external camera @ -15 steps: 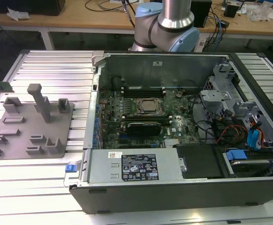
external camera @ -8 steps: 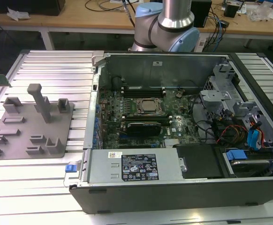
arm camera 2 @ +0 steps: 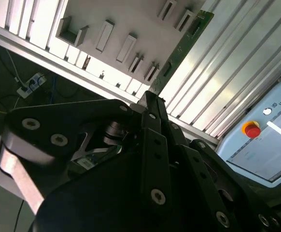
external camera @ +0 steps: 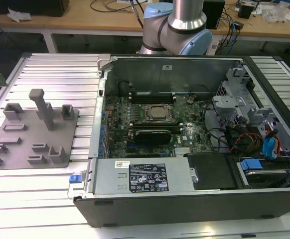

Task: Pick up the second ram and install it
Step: 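Pick up the second ram and move it above second insertion slot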

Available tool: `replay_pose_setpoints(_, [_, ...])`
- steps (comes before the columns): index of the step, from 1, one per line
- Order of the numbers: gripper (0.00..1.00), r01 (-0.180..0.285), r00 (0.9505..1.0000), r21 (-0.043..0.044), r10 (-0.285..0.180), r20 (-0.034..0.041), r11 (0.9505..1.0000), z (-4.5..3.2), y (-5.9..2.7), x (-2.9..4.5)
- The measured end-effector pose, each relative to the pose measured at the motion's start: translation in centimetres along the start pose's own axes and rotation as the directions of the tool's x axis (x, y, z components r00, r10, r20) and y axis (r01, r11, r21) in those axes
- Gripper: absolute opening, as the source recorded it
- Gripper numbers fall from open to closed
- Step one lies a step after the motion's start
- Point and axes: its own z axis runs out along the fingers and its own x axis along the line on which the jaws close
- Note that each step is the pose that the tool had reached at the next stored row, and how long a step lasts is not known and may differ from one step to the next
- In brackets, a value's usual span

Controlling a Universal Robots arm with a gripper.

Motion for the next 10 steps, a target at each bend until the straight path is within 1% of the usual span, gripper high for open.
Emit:
replay_pose_setpoints(2, [0.09,0.000,1.0000,-0.0003,0.000,-0.0002,1.0000,-0.03,-0.04,-0.01])
replay_pose_setpoints(5, [0.09,0.000,1.0000,-0.0002,0.000,-0.0002,1.0000,-0.04,-0.50,0.00])
replay_pose_setpoints(8, [0.09,0.000,1.0000,-0.0001,0.000,0.0000,1.0000,-0.07,-1.33,0.00])
replay_pose_setpoints(10, [0.09,0.000,1.0000,-0.0002,0.000,-0.0001,1.0000,-0.11,-2.09,0.00])
